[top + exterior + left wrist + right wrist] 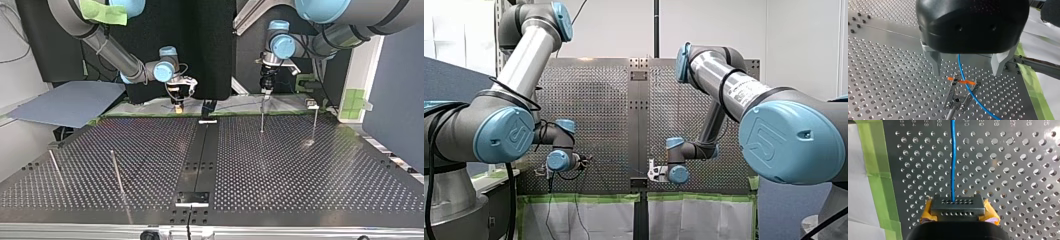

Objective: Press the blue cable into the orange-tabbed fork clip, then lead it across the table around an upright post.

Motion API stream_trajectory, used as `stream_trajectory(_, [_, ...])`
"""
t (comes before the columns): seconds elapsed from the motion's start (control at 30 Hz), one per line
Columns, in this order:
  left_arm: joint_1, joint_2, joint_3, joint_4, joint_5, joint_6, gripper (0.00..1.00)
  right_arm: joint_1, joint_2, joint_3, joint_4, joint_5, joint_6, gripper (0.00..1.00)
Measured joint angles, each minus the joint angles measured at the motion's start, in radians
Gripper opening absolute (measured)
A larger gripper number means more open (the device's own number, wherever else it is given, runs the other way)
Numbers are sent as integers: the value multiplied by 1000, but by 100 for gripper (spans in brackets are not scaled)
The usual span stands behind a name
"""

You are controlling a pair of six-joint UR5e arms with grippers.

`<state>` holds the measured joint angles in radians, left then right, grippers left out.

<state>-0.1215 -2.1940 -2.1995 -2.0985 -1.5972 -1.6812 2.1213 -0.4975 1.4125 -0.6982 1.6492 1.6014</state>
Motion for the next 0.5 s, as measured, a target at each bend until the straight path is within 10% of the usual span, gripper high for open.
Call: stream_trajectory(0.5, [-5,0,0,-16,-4,34,99,0,0,0,0,-1,0,0])
